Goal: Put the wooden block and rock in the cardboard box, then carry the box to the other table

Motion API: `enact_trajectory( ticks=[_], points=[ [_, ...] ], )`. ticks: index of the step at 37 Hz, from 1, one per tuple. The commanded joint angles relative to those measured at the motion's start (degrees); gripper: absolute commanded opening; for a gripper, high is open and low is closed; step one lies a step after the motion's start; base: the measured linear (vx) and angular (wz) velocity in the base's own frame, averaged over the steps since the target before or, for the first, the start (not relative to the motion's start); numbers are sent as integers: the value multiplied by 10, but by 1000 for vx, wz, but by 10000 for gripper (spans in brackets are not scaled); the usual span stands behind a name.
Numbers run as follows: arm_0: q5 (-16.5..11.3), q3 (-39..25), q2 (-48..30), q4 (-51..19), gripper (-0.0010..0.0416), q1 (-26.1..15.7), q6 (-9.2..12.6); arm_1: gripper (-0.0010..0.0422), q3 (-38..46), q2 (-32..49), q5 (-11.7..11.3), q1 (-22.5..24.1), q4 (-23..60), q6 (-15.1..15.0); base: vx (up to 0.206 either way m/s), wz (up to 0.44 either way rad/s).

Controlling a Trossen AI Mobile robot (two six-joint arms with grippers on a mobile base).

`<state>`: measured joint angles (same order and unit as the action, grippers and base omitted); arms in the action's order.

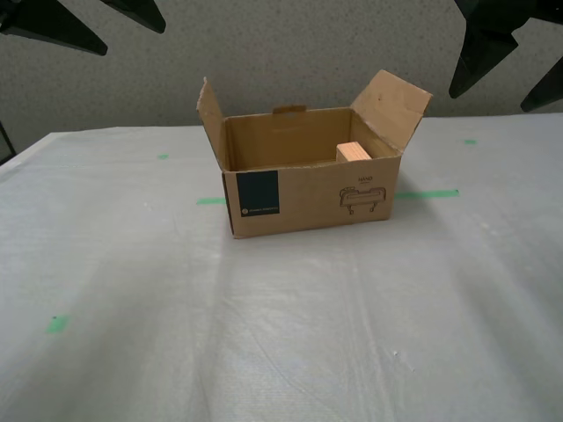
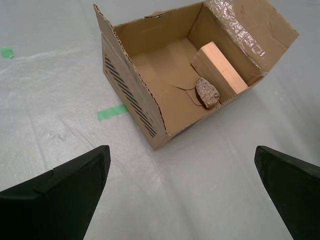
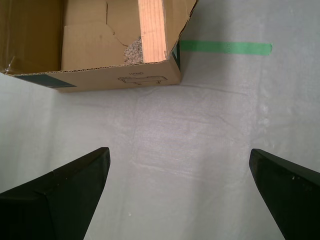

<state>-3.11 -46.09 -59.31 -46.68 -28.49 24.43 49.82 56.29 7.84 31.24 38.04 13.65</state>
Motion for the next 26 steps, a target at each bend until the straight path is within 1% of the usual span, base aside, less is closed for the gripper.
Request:
enact_trajectory(
  ticks=[1, 26],
  points=[
    [1, 0, 0, 0, 389, 0, 2, 396, 0, 0, 1, 0, 0, 1, 0, 0],
    [1, 0, 0, 0, 389, 0, 2, 396, 0, 0, 1, 0, 0, 1, 0, 0]
  ],
)
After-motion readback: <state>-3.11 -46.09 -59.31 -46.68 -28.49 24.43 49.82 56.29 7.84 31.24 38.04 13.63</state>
